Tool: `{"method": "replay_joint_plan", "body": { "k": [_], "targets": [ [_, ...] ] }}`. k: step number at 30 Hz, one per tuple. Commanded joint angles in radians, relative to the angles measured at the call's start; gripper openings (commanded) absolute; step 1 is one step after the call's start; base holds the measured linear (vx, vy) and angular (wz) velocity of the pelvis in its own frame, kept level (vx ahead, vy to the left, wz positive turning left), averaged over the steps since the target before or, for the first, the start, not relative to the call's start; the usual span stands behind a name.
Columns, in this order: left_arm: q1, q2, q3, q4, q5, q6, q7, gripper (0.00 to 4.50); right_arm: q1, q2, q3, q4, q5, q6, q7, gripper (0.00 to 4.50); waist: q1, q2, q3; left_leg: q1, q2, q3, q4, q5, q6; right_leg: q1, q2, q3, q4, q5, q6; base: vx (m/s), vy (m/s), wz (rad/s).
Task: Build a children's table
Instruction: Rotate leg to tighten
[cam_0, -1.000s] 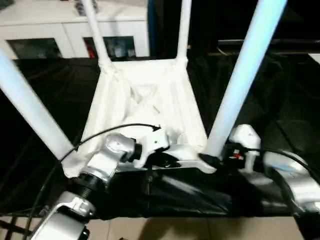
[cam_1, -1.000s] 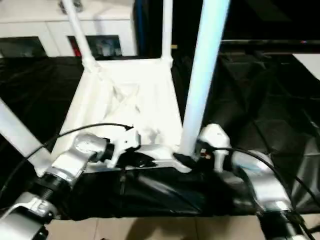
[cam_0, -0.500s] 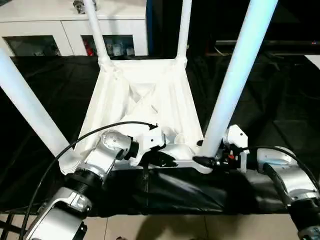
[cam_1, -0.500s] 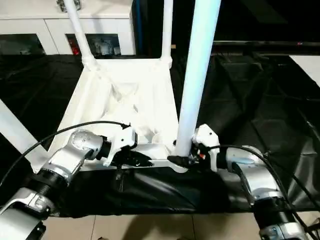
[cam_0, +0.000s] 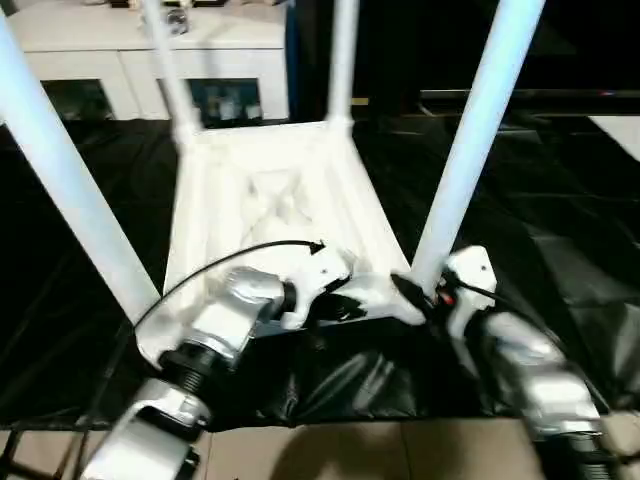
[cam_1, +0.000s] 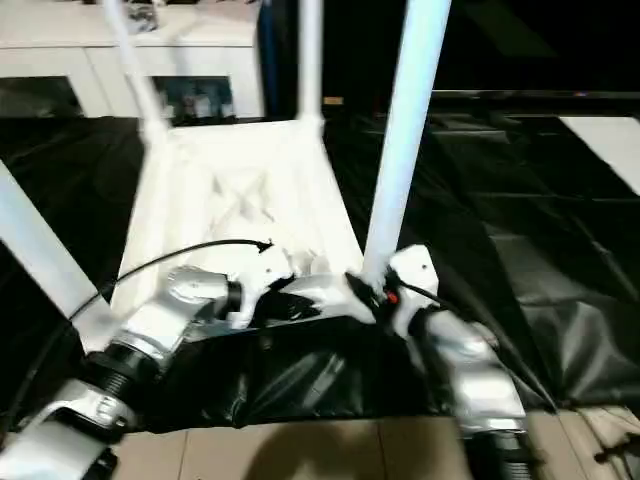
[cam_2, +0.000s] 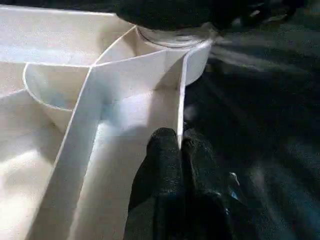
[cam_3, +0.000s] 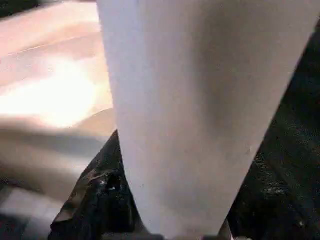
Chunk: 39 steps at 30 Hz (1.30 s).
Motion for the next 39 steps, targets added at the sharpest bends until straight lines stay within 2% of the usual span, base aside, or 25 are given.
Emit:
{"method": "replay_joint_plan", "body": {
  "k": [1, 2, 3, 5, 6, 7, 8, 9, 11, 13, 15, 17, 18, 20, 21, 23, 24, 26, 28, 30, 31, 33, 35, 36, 39],
  "targets": [
    [0.014, -0.081, -0.06, 0.009, -0.019, -0.007, 0.02, 0.0, -0.002, 0.061, 0.102, 0.089, -0.017, 0.033, -0.021, 1.98, -0.006, -0.006, -0.018, 0.004, 0.011, -0.025, -0.094, -0.523, -0.032, 0.009, -0.029, 0.002, -0.105, -0.638, -0.067, 0.0, 0.0, 0.0],
    [0.015, -0.084, -0.072, 0.005, -0.009, -0.007, 0.018, 0.0, -0.02, 0.074, 0.129, 0.102, -0.052, 0.005, -0.034, 2.33, -0.02, 0.0, -0.016, 0.01, 0.008, -0.033, -0.095, -0.574, -0.021, 0.005, -0.029, -0.001, -0.115, -0.642, -0.063, 0.0, 0.0, 0.0],
    [0.015, -0.082, -0.073, 0.003, -0.007, -0.007, 0.014, 0.0, -0.026, 0.082, 0.131, 0.101, -0.051, -0.015, -0.03, 2.53, -0.024, -0.001, -0.017, 0.006, 0.007, -0.036, -0.097, -0.576, -0.012, 0.01, -0.031, -0.003, -0.117, -0.634, -0.063, 0.0, 0.0, 0.0],
    [0.016, -0.073, -0.071, -0.005, -0.007, -0.007, 0.006, 0.0, -0.027, 0.098, 0.11, 0.086, -0.031, -0.023, -0.032, 2.69, -0.023, 0.002, -0.017, 0.009, 0.008, -0.035, -0.099, -0.569, -0.001, 0.009, -0.031, 0.001, -0.119, -0.605, -0.075, 0.0, 0.0, 0.0],
    [0.016, -0.072, -0.07, -0.005, -0.007, -0.007, 0.006, 0.0, -0.027, 0.098, 0.11, 0.086, -0.031, -0.023, -0.032, 2.69, -0.023, 0.002, -0.018, 0.005, 0.01, -0.034, -0.102, -0.553, 0.005, 0.014, -0.032, 0.004, -0.115, -0.567, -0.089, 0.0, 0.0, 0.0],
    [0.016, -0.056, -0.065, -0.008, -0.01, -0.014, -0.008, 0.0, -0.027, 0.086, 0.098, 0.075, -0.011, -0.028, -0.003, 2.9, -0.023, 0.002, -0.018, 0.005, 0.01, -0.034, -0.102, -0.553, 0.005, 0.014, -0.032, 0.004, -0.115, -0.567, -0.089, 0.0, 0.0, 0.0],
    [0.016, -0.042, -0.062, -0.011, -0.011, -0.022, -0.019, 0.0, -0.026, 0.073, 0.091, 0.066, 0.002, -0.033, 0.02, 2.9, -0.02, 0.003, -0.017, 0.003, 0.012, -0.031, -0.105, -0.544, 0.011, 0.013, -0.031, 0.009, -0.112, -0.528, -0.106, 0.0, 0.0, 0.0],
    [0.017, -0.009, -0.053, -0.012, -0.017, -0.036, -0.05, 0.0, -0.026, 0.032, 0.088, 0.05, 0.015, -0.057, 0.094, 3.0, -0.019, -0.008, -0.02, 0.003, 0.012, -0.027, -0.103, -0.538, 0.016, 0.013, -0.031, 0.011, -0.111, -0.516, -0.115, 0.0, 0.0, 0.0],
    [0.017, 0.003, -0.049, -0.013, -0.018, -0.044, -0.062, 0.0, -0.026, 0.015, 0.089, 0.045, 0.016, -0.063, 0.124, 3.2, -0.017, -0.005, -0.021, -0.001, 0.013, -0.026, -0.103, -0.519, 0.024, 0.018, -0.033, 0.014, -0.107, -0.498, -0.123, 0.0, 0.0, 0.0],
    [0.018, 0.031, -0.043, -0.012, -0.024, -0.058, -0.093, 0.0, -0.03, -0.036, 0.1, 0.046, 0.017, -0.088, 0.205, 3.2, -0.013, -0.008, -0.025, -0.008, 0.014, -0.019, -0.101, -0.447, 0.038, 0.024, -0.035, 0.019, -0.1, -0.425, -0.149, 0.0, 0.0, 0.0],
    [0.019, 0.064, -0.038, -0.022, -0.039, -0.077, -0.144, 0.0, -0.029, -0.104, 0.112, 0.04, 0.037, -0.101, 0.328, 3.2, -0.004, -0.011, -0.032, -0.014, 0.015, -0.01, -0.092, -0.353, 0.072, 0.031, -0.036, 0.023, -0.088, -0.329, -0.186, 0.0, 0.0, 0.0],
    [0.02, 0.09, -0.034, -0.027, -0.053, -0.087, -0.19, 0.0, -0.028, -0.154, 0.117, 0.031, 0.067, -0.102, 0.426, 3.2, 0.003, -0.01, -0.037, -0.014, 0.02, -0.005, -0.085, -0.294, 0.097, 0.029, -0.036, 0.024, -0.081, -0.263, -0.217, 0.0, 0.0, 0.0],
    [0.023, 0.119, -0.034, -0.033, -0.071, -0.099, -0.253, 0.0, -0.029, -0.204, 0.125, 0.031, 0.084, -0.111, 0.52, 3.2, 0.004, -0.017, -0.037, -0.017, 0.017, 0.0, -0.078, -0.259, 0.113, 0.029, -0.034, 0.025, -0.077, -0.223, -0.234, 0.0, 0.0, 0.0],
    [0.024, 0.143, -0.037, -0.036, -0.085, -0.117, -0.309, 0.0, -0.031, -0.249, 0.136, 0.036, 0.097, -0.119, 0.612, 3.2, 0.009, -0.017, -0.04, -0.018, 0.017, 0.002, -0.073, -0.225, 0.128, 0.032, -0.034, 0.025, -0.068, -0.182, -0.252, 0.057, -0.043, 0.05],
    [0.024, 0.155, -0.033, -0.036, -0.097, -0.12, -0.342, 0.0, -0.033, -0.277, 0.142, 0.04, 0.109, -0.115, 0.677, 3.2, 0.017, -0.015, -0.043, -0.018, 0.02, 0.004, -0.068, -0.166, 0.149, 0.036, -0.034, 0.022, -0.057, -0.098, -0.282, 0.055, -0.038, 0.02],
    [0.023, 0.162, -0.032, -0.034, -0.101, -0.125, -0.357, 0.0, -0.034, -0.292, 0.146, 0.041, 0.114, -0.109, 0.709, 3.2, 0.023, -0.011, -0.046, -0.015, 0.021, 0.005, -0.062, -0.102, 0.171, 0.038, -0.033, 0.022, -0.043, 0.01, -0.311, 0.0, 0.0, 0.0],
    [0.021, 0.172, -0.033, -0.032, -0.103, -0.133, -0.376, 0.0, -0.039, -0.31, 0.15, 0.05, 0.119, -0.105, 0.75, 3.06, 0.025, -0.014, -0.046, -0.017, 0.02, 0.006, -0.059, -0.078, 0.181, 0.04, -0.032, 0.021, -0.037, 0.057, -0.325, 0.0, 0.0, 0.0],
    [0.014, 0.192, -0.037, -0.026, -0.113, -0.139, -0.412, 0.0, -0.056, -0.343, 0.163, 0.079, 0.131, -0.105, 0.827, 3.06, 0.029, -0.014, -0.045, -0.016, 0.021, 0.007, -0.059, -0.08, 0.187, 0.042, -0.029, 0.016, -0.035, 0.046, -0.331, 0.0, 0.0, 0.0],
    [0.002, 0.204, -0.038, -0.006, -0.115, -0.152, -0.43, 0.0, -0.073, -0.358, 0.17, 0.106, 0.138, -0.103, 0.876, 2.78, 0.034, -0.013, -0.04, -0.013, 0.026, 0.01, -0.062, -0.12, 0.175, 0.038, -0.03, 0.015, -0.041, -0.026, -0.325, 0.0, 0.0, 0.0],
    [-0.006, 0.211, -0.039, 0.006, -0.117, -0.161, -0.445, 0.0, -0.084, -0.365, 0.173, 0.123, 0.146, -0.1, 0.905, 2.65, 0.04, -0.014, -0.036, -0.01, 0.03, 0.012, -0.066, -0.174, 0.141, 0.033, -0.03, 0.017, -0.048, -0.119, -0.312, 0.0, 0.0, 0.0],
    [-0.009, 0.214, -0.038, 0.011, -0.119, -0.164, -0.454, 0.0, -0.091, -0.368, 0.175, 0.131, 0.152, -0.096, 0.923, 2.61, 0.04, -0.014, -0.036, -0.01, 0.03, 0.012, -0.066, -0.174, 0.141, 0.033, -0.03, 0.017, -0.048, -0.119, -0.312, 0.0, 0.0, 0.0],
    [-0.019, 0.222, -0.038, 0.024, -0.122, -0.171, -0.481, 0.0, -0.107, -0.367, 0.18, 0.153, 0.163, -0.094, 0.958, 2.57, 0.046, -0.018, -0.031, -0.009, 0.03, 0.014, -0.07, -0.234, 0.101, 0.029, -0.032, 0.021, -0.054, -0.216, -0.283, 0.0, 0.0, 0.0],
    [-0.02, 0.223, -0.037, 0.028, -0.122, -0.173, -0.485, 0.0, -0.11, -0.363, 0.18, 0.159, 0.165, -0.096, 0.963, 2.55, 0.048, -0.016, -0.033, -0.005, 0.032, 0.014, -0.071, -0.24, 0.089, 0.027, -0.032, 0.022, -0.055, -0.227, -0.277, 0.0, 0.0, 0.0],
    [-0.023, 0.221, -0.035, 0.033, -0.122, -0.174, -0.482, 0.0, -0.107, -0.354, 0.181, 0.157, 0.173, -0.088, 0.968, 2.54, 0.047, -0.019, -0.032, -0.006, 0.032, 0.016, -0.072, -0.246, 0.078, 0.026, -0.031, 0.022, -0.055, -0.23, -0.272, 0.0, 0.0, 0.0],
    [-0.025, 0.21, -0.028, 0.037, -0.127, -0.168, -0.464, 0.0, -0.09, -0.33, 0.175, 0.139, 0.188, -0.075, 0.947, 2.52, 0.049, -0.019, -0.034, -0.007, 0.031, 0.017, -0.071, -0.228, 0.076, 0.028, -0.032, 0.024, -0.051, -0.207, -0.272, 0.0, 0.0, 0.0]
  ]
}}
